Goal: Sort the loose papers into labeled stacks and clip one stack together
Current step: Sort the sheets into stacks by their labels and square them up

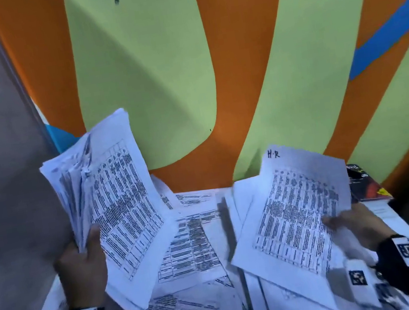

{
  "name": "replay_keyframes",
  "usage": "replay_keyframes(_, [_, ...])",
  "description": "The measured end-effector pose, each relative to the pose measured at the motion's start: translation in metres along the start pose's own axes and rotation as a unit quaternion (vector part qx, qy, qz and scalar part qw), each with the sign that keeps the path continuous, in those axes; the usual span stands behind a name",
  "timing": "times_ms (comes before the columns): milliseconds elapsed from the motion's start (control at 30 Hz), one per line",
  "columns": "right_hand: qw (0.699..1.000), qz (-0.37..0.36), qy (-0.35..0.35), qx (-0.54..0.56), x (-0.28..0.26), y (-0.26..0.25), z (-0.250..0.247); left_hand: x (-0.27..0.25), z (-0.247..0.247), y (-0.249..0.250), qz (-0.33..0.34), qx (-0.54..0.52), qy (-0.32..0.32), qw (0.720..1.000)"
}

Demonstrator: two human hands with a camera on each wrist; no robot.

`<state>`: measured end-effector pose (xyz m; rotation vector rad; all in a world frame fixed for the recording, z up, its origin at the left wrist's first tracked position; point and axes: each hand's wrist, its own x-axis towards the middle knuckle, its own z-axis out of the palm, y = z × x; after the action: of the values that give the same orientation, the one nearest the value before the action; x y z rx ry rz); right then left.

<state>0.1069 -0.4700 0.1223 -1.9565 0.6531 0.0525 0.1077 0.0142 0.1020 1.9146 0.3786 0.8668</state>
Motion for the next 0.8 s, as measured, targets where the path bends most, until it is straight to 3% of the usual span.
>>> replay_keyframes(167, [0.982, 0.108, 0.098, -0.116, 0.019, 0.056, -0.025, -0.009, 0.031, 0.02, 0.008, -0.043, -0.034, 0.998])
replay_keyframes(333, [0.967, 0.134, 0.128, -0.175, 0.033, 0.086, -0.023, -0.018, 0.051, 0.034, 0.006, -0.032, -0.071, 0.997])
replay_keyframes(600, [0.967, 0.028, 0.193, -0.165, 0.015, 0.076, -0.022, -0.024, 0.061, 0.043, 0.0, -0.037, -0.104, 0.994])
replay_keyframes(800, [0.984, -0.117, 0.132, -0.017, -0.014, 0.028, -0.052, -0.021, 0.068, 0.036, 0.005, -0.044, -0.135, 0.99])
